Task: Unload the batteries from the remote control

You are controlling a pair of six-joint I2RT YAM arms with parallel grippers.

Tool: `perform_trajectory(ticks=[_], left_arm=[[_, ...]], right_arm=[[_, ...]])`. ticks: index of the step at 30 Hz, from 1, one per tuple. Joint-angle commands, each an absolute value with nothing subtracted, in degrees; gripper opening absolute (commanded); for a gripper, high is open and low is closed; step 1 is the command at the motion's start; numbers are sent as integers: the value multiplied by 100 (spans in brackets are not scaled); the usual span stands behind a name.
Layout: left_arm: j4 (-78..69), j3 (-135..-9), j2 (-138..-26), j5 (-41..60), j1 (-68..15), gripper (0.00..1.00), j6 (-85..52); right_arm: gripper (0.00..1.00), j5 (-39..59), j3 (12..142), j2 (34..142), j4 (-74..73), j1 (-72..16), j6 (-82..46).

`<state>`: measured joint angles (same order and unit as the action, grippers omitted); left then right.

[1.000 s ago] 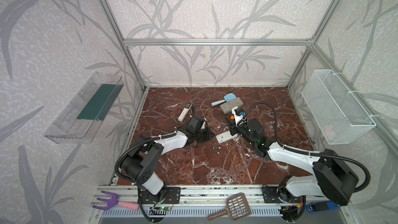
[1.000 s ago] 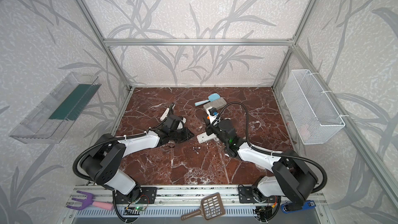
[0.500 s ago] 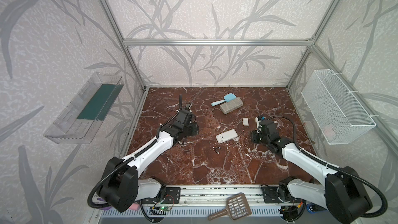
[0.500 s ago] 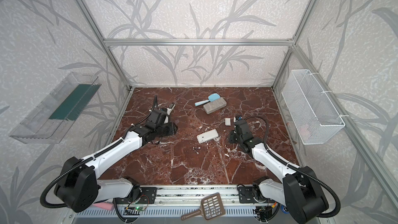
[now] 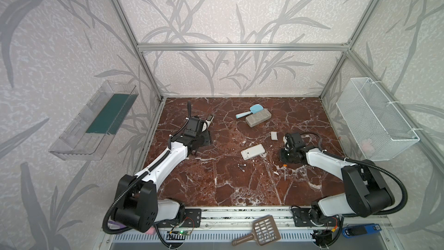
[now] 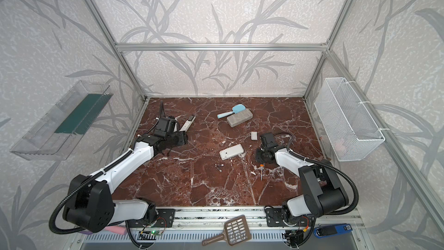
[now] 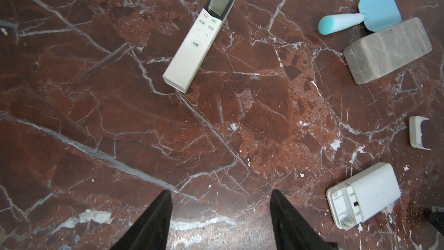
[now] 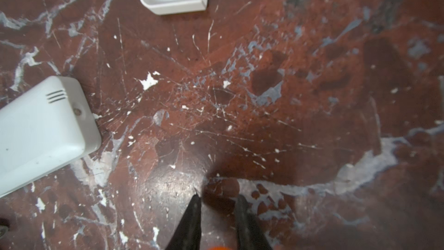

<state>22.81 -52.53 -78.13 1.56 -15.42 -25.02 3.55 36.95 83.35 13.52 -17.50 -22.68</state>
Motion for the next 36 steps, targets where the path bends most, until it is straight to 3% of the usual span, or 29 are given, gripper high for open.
perform_trajectory(ticks=[1, 8, 17, 28, 36], left_arm=[[2424, -5742, -8154, 217, -1388, 70, -2126], [2913, -6845, -9130, 47, -1115, 74, -1705], [3085, -7670, -10120, -419, -846, 81, -624], [3885, -9377, -11913, 493, -615, 82, -400], [4030, -9685, -12406, 1096, -624, 81, -373]], right_arm=[[32, 297, 3782, 8498, 1630, -1723, -2171], [41, 325, 3841, 8524, 1635, -1723, -2094], [42, 312, 3966, 8262, 1709, -1723, -2031], [47, 310, 4141, 7328, 1934, -1724, -1671], [47, 255, 4013, 6633, 1713, -1718, -1727]])
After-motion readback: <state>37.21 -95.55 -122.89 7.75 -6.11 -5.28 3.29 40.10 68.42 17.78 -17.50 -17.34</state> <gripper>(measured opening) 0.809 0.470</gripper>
